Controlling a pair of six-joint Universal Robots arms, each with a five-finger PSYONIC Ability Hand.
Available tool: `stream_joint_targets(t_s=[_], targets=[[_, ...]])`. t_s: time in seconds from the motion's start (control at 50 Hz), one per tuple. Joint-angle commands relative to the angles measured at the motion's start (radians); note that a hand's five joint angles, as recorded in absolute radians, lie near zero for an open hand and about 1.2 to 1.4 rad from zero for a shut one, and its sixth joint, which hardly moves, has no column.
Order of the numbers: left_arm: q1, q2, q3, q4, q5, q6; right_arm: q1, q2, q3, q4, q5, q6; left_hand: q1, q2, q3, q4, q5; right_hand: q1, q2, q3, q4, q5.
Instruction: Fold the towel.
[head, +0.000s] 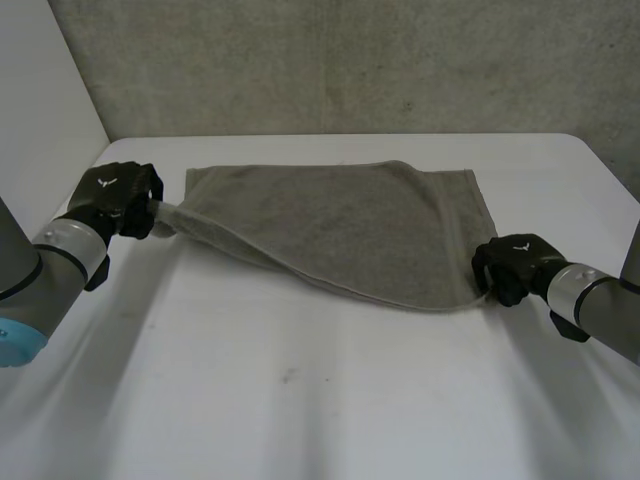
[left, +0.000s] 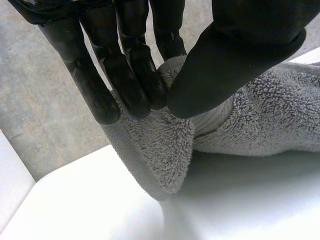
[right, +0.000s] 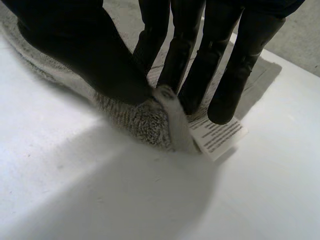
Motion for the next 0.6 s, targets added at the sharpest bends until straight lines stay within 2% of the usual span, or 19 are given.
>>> stream_joint_targets(t_s=[0.02,0.1,0.42,0.6], targets=[[0.000,-0.004,0.001,0.000,0.000,0.000,0.000,-0.015,0.012,0.000,0.003,0.002,0.224,0.177,0.179,0.179,0.199,-0.415,-0.257,-0.259,-0.259,-0.267],[0.001,-0.004,0.001,0.000,0.000,0.000,-0.003,-0.031,0.030,0.003,0.003,0.000,0.224,0.177,0.179,0.179,0.199,-0.505,-0.348,-0.349,-0.349,-0.358],[0.001,-0.004,0.000,0.000,0.000,0.000,-0.018,-0.089,0.112,-0.006,-0.006,-0.016,0.224,0.177,0.179,0.179,0.199,-0.520,-0.363,-0.364,-0.364,-0.373],[0.001,-0.009,0.000,0.000,0.000,0.000,-0.035,-0.087,0.158,-0.029,-0.001,-0.110,0.224,0.177,0.179,0.179,0.199,-0.514,-0.357,-0.359,-0.358,-0.367]])
